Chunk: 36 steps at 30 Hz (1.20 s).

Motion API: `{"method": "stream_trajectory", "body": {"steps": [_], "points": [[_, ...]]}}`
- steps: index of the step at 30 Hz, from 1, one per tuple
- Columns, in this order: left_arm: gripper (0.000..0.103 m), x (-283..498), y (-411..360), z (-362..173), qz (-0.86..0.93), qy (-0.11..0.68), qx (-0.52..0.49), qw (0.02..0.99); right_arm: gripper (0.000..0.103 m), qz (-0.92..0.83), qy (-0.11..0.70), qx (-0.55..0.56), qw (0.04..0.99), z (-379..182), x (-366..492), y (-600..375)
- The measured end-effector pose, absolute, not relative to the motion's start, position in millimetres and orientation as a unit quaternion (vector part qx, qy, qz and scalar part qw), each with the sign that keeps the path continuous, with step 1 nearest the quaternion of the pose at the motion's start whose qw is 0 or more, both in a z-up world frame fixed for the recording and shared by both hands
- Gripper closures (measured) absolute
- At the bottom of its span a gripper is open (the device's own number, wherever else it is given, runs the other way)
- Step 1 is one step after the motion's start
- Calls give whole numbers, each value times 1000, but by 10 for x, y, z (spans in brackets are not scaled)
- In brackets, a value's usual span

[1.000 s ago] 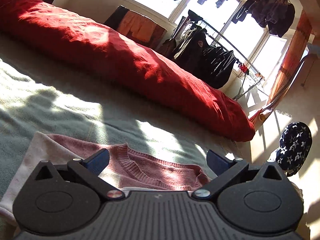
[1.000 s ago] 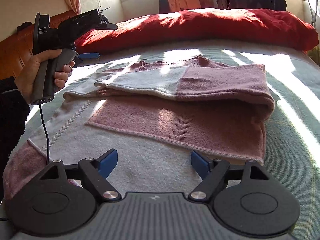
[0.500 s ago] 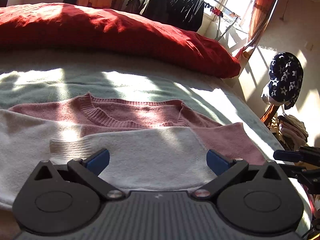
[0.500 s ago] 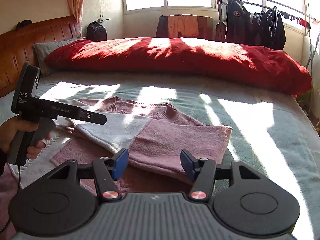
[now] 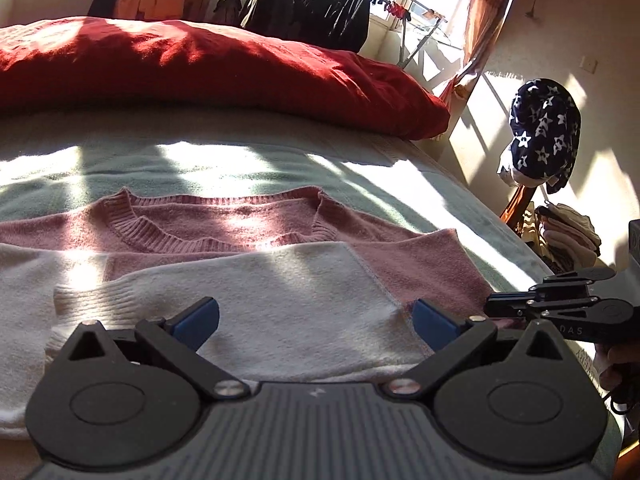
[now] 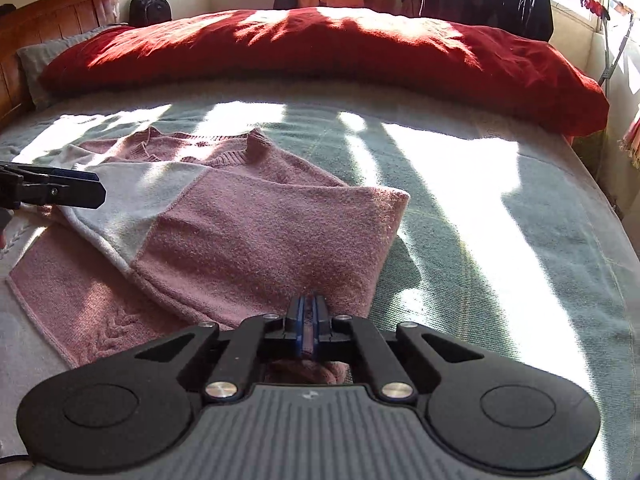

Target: Fold clothes

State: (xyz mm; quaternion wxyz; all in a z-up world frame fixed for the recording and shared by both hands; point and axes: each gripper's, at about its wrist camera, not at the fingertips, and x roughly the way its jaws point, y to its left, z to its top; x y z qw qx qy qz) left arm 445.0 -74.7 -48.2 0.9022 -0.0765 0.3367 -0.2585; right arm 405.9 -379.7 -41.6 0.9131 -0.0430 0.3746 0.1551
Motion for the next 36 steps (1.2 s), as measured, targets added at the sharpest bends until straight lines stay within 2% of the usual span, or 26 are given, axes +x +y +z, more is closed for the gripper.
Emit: {"method": "stream_trajectory", "body": {"steps": [3,8,13,21,22,24,29,33,36], "points": [[1,4459,-693,-481,-249,335,-72,906,97,160,350,-45,922,-241,4181,-3753],[1,4527,-603,-569,-234,346,-68,906,96,130,360,-55,922,-333,4437,-3828],[1,4548,-444,-590,-226,345,-70,908,87,96,378,-51,919,-480,4591,-4009],[1,4736,-238,-673,-185,359,-58,913,84,88,384,-50,918,-514,4786,-3941],[1,4732,-226,-644,-187,358,-57,913,79,86,385,-50,917,-525,4814,-3927],[1,4726,-180,-522,-183,364,-53,912,77,84,388,-51,916,-546,4871,-3899],[1,4642,54,-277,-191,345,-68,916,77,150,366,-17,918,-261,4711,-3692],[1,4461,76,-372,-220,350,-66,908,77,215,373,-26,902,-242,4615,-3293],[1,4474,65,-623,-196,399,-59,894,73,209,397,-38,893,-446,4601,-3131]]}}
